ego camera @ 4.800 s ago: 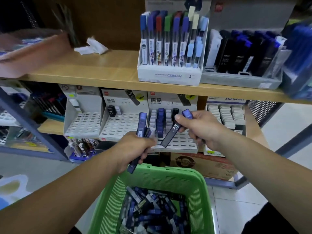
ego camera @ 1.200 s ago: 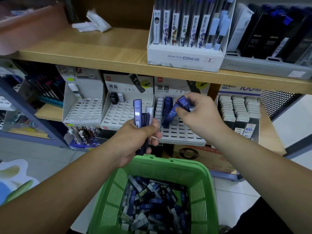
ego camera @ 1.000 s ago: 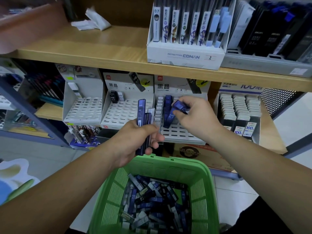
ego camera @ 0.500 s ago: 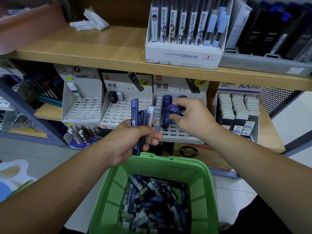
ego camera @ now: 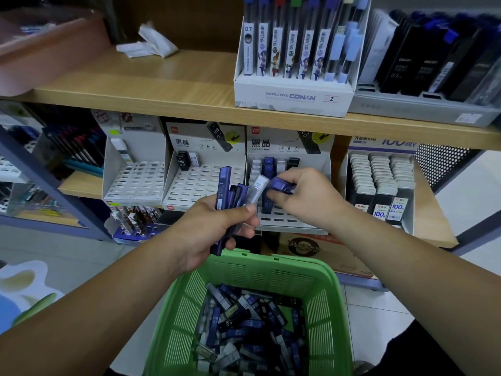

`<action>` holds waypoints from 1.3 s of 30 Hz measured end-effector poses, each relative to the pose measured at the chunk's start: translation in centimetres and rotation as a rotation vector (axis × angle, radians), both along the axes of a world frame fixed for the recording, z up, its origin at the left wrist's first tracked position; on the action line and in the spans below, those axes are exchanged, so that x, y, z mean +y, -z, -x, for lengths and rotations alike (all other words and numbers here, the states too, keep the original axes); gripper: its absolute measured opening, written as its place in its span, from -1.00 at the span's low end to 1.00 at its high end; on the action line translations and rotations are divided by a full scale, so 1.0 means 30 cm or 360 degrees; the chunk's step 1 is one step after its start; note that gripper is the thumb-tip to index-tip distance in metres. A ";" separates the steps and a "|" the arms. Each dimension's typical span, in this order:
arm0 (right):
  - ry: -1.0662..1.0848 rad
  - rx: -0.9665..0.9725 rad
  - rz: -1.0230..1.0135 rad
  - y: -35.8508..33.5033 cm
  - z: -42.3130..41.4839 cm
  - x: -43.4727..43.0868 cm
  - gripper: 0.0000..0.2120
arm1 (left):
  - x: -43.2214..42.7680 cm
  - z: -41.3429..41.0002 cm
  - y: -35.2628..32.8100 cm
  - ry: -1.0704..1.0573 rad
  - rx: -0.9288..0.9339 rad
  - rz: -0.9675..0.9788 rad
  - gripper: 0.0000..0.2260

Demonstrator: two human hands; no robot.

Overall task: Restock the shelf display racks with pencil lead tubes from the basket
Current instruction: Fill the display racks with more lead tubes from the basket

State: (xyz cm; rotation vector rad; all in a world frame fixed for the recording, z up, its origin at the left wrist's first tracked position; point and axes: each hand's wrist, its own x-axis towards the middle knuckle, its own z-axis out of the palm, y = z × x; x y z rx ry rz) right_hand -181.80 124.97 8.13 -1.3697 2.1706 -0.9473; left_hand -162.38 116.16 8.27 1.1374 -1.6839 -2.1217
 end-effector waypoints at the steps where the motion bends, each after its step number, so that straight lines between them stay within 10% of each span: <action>1: 0.0047 -0.0199 0.0114 -0.018 -0.006 0.009 -0.92 | 0.001 0.004 -0.002 0.0020 0.0017 -0.0001 -0.73; 4: 0.0078 -0.0868 0.0305 -0.069 -0.010 0.055 -0.73 | 0.009 0.018 -0.009 0.0114 0.0131 -0.0127 -0.71; 10: -0.0023 -0.1148 0.0221 -0.075 0.056 0.105 -0.83 | 0.037 0.057 -0.021 0.0197 0.0185 -0.0257 -0.71; 19: 0.0291 -0.0227 0.0232 -0.042 0.126 0.107 -0.98 | 0.041 0.080 0.007 -0.0009 -0.0042 -0.0011 -0.82; 39: 0.0222 -0.0057 0.0190 0.036 0.094 0.035 -0.91 | 0.029 0.052 0.008 0.0146 0.0011 -0.0138 -0.69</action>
